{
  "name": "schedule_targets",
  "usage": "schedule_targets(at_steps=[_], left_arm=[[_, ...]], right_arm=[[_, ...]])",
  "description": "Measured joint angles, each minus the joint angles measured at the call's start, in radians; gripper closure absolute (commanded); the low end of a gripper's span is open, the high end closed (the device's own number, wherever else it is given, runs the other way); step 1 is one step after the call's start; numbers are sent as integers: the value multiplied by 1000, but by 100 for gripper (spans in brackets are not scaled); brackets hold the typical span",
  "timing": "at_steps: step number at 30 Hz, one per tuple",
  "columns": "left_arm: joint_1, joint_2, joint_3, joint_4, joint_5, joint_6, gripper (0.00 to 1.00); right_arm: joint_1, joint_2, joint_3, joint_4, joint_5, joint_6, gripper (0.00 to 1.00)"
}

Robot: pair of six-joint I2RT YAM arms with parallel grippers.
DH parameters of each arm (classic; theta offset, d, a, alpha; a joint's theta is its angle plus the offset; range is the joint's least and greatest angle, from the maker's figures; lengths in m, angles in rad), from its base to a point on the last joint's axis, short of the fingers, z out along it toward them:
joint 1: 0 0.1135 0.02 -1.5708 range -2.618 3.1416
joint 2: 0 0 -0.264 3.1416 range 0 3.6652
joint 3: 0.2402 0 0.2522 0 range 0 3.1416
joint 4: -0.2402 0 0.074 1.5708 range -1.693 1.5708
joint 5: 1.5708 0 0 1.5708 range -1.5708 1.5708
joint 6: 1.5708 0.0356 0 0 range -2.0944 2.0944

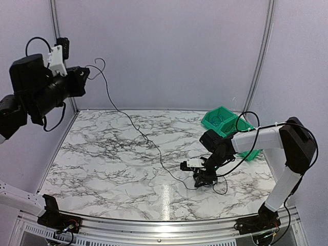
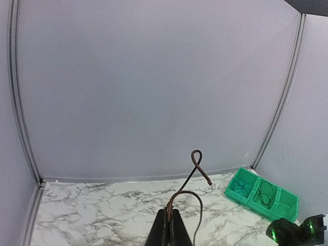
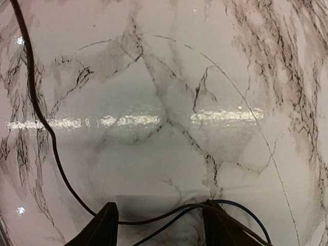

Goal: Untangle the cables

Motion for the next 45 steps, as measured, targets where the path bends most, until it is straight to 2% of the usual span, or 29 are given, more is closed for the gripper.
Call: schedule_targets(at_steps=[4,7,14,17,19,24,27,31,36,45], left_arm=[[0,2,167,-24,-63,97,100],[0,-5,213,-24,-91,137,100],[0,18,110,-49,-82,133,100],[0,63,110,-89,-84,164,100],[0,88,173,-127,-100,209,100],[0,95,461,-128,-163,318,100],[0,46,529,-93,-197,352,100],[2,-17,449,-60,-227,361,100],[2,11,254,-72,-226,335,100],[2,24,10,-100,-89,195,100]], right_arm=[[0,4,4,1,4,0,43],[0,8,8,5,10,2,43],[0,12,10,15,18,4,44],[0,19,14,31,29,4,44],[0,24,14,46,34,4,45],[2,39,19,84,56,11,46],[3,48,24,84,59,18,46],[3,58,32,89,60,26,47],[4,62,37,91,62,34,48],[-1,-1,45,43,137,68,46]])
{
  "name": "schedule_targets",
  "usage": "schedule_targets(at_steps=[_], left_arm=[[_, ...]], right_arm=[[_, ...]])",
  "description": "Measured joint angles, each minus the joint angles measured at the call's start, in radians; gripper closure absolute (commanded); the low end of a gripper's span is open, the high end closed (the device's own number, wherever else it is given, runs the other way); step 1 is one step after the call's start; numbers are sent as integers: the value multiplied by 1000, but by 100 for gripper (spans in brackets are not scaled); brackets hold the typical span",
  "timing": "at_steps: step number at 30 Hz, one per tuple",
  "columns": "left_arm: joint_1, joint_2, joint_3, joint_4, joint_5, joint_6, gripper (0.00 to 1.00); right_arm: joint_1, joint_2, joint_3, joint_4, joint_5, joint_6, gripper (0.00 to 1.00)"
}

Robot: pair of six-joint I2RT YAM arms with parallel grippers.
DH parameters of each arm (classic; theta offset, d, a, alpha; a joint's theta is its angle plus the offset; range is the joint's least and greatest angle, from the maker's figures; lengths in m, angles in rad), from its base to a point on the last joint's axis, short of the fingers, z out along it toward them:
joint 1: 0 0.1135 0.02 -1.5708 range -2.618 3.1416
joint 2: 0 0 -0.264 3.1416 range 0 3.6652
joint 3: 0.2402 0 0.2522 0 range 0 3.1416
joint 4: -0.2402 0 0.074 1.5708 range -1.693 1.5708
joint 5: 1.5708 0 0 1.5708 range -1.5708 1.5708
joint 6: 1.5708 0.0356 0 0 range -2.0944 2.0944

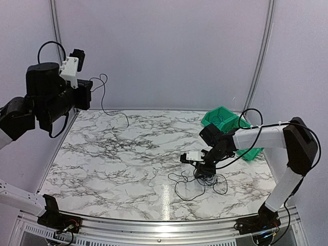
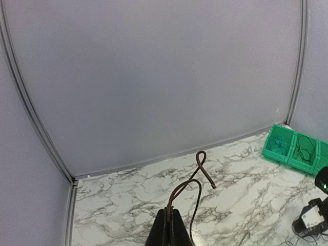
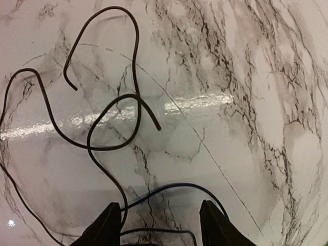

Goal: Untangle the cables

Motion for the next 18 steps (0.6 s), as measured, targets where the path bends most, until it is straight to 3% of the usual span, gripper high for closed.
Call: schedule_targets(at_steps=[5,11,18], left_arm=[[0,28,-122,28,127,-71,100],[0,199,-165,103,309,-116,100],[0,299,-277,324,472,-119,100]], right_arm=[[-7,-112,69,-86,-16,4,45],[-7,-219,241,-111,-109,38,47],[-7,-236,335,-68,-243,151,47]])
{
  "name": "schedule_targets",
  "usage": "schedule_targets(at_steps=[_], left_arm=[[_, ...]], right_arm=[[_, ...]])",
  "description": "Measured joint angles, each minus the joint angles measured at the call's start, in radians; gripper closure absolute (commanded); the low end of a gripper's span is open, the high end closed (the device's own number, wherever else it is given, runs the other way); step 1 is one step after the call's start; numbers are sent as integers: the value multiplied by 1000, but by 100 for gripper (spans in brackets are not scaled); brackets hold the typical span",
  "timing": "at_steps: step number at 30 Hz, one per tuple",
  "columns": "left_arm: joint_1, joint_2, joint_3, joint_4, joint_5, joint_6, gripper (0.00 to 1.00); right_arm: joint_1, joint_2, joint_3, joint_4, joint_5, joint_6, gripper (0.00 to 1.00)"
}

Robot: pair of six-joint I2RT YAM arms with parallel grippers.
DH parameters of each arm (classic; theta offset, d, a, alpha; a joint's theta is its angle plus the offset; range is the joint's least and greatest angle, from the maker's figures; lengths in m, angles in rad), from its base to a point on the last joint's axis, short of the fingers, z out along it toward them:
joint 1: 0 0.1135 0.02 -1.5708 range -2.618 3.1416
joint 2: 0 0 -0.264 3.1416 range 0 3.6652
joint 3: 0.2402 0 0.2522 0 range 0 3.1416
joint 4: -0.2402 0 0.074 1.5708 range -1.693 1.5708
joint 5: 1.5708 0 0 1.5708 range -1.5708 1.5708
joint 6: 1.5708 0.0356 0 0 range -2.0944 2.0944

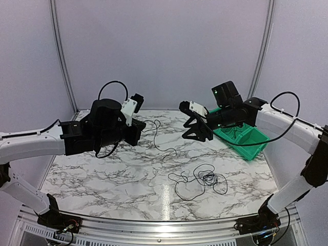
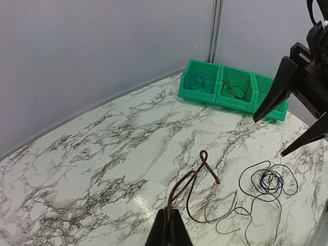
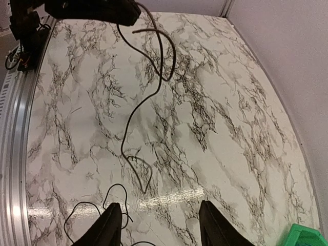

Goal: Untangle the cables

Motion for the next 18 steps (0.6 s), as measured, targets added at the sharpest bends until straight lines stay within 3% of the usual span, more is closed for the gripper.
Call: schedule_targets(at_steps=[3,8,18], left_arm=[[2,-16,-106,169,16,-4,100],[21,-35,-175,311,37,-48,100],[59,-103,-249,425,89,-159,100]], right_arm=[[0,41,37,32,-54,54,45],[14,119,46,64,-108,97,44],[73,238,80,71,-118,103,34]])
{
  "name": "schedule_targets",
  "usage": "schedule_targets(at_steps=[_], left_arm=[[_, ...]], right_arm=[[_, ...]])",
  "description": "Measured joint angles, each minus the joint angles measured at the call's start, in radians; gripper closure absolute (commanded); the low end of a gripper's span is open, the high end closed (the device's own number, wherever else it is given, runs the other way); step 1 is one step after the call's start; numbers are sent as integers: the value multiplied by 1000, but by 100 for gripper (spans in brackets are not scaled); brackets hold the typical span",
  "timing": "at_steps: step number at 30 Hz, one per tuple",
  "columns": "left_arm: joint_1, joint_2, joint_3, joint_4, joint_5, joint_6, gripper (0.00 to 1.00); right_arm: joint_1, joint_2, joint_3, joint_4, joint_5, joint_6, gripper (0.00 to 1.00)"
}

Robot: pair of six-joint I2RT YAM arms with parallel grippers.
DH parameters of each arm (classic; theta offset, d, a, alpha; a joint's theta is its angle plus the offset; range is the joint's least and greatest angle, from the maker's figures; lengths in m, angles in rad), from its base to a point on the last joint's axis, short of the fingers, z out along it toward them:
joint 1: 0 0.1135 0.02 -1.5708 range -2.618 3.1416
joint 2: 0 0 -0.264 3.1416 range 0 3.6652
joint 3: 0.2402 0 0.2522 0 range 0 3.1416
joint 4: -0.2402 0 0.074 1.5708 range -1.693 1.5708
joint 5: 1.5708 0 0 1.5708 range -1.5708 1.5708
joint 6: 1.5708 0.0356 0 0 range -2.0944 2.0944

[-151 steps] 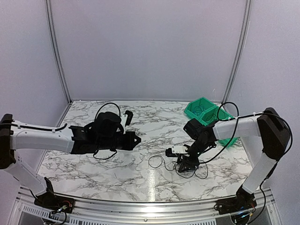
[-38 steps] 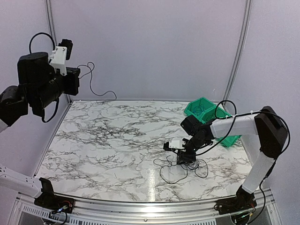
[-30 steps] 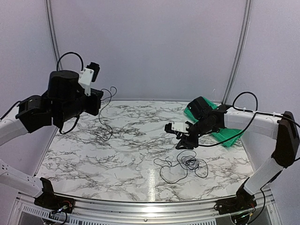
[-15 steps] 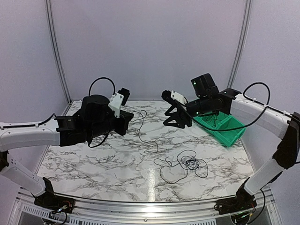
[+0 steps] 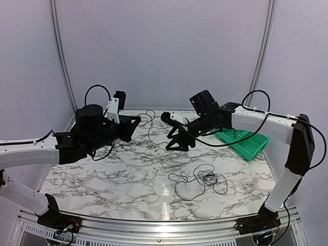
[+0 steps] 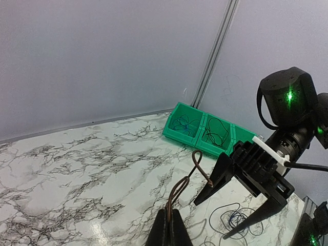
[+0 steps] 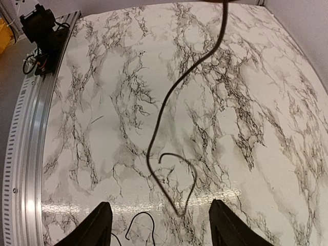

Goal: Untangle the cables

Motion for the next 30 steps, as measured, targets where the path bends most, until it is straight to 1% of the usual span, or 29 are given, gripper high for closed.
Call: schedule_targets(at_steps=[5,9,10,14,20,23,25,26,30], left_arm=[[11,-14,-19,6,14,-36,100],[17,-35,-22,9,34,-55,100],[18,-43,-23,11,39,-59,100],[20,-64,-23,15,42,-69,100],[30,-71,-27,21,57,-78,100],[35,-71,-29,21,62,-84,100],[37,-71,-29,21,66,-89,100],[38,-72,-29,21,68,-92,100],[42,-71,-29,21,73,-97,100]], right_arm=[[67,2,0,9,62,-26,33],[118,29,16,21,103,-39,47],[126,40,22,22,108,-39,48],[135,74,48,31,125,-31,45],[135,82,80,51,149,-18,44],[135,84,81,63,172,-8,48],[135,90,83,68,196,0,54],[135,93,85,68,209,2,55],[135,108,91,71,267,11,54]])
